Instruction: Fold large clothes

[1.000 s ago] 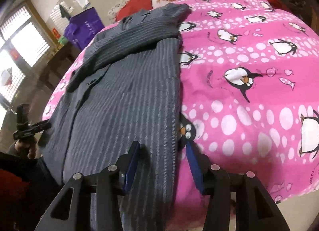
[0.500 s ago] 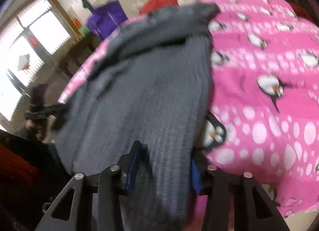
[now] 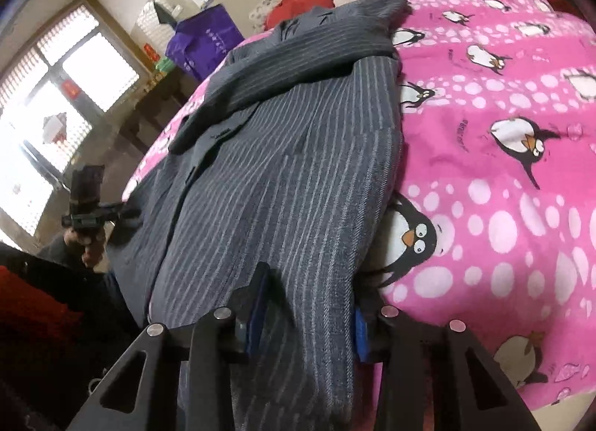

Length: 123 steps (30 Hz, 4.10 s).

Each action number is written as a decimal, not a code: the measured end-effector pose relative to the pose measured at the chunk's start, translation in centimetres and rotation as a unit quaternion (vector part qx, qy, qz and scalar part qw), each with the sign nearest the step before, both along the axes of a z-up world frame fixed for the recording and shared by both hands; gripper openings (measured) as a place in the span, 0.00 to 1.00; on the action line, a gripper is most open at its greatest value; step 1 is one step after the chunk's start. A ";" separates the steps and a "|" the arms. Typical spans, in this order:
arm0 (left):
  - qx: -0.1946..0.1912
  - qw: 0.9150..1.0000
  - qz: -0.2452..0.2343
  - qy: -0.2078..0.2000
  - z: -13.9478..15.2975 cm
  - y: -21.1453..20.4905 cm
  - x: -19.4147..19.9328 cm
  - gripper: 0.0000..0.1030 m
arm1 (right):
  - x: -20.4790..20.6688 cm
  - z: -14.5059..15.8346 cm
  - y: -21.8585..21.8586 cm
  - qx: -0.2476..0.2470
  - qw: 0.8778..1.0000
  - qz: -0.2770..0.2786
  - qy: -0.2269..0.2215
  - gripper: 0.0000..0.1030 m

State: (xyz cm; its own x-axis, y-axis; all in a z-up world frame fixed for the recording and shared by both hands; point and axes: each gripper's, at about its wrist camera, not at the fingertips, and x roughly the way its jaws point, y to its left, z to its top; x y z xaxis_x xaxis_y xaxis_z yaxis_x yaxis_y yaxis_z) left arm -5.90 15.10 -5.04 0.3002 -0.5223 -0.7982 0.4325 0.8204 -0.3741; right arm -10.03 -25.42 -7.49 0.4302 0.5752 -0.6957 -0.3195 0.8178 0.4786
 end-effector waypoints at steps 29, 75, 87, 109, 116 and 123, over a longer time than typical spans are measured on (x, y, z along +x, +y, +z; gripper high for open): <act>-0.221 0.955 0.169 -0.107 9.8 4.9 4.8 0.04 | 6.1 8.9 -4.7 0.204 0.964 -0.074 -0.156 0.06; -0.014 0.989 0.132 -0.062 2.3 -1.2 16.9 0.50 | 22.6 4.4 2.5 -0.077 0.995 -0.050 -0.044 0.31; 0.063 0.986 0.140 -0.068 4.0 -5.6 27.7 0.51 | 32.4 6.3 5.7 -0.121 0.991 -0.055 -0.023 0.29; 0.007 0.966 0.228 -0.122 7.0 0.3 24.3 0.54 | 25.9 7.1 -3.4 -0.065 0.984 -0.145 -0.078 0.46; -0.003 0.973 0.213 -0.083 2.7 2.7 18.8 0.56 | 22.2 2.4 -5.3 0.013 0.992 -0.128 -0.019 0.57; 0.016 0.979 0.180 -0.098 0.4 0.5 18.2 0.63 | 23.7 1.3 -2.0 0.012 0.997 -0.075 -0.031 0.60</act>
State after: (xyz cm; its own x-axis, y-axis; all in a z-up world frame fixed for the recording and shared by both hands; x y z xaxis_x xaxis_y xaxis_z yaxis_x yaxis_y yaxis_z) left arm 12.29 15.63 -4.59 0.6098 -0.3306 -0.7204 0.1747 0.9426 -0.2846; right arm 13.66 -27.40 -6.17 0.5536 0.5178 -0.6522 -0.2239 0.8469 0.4822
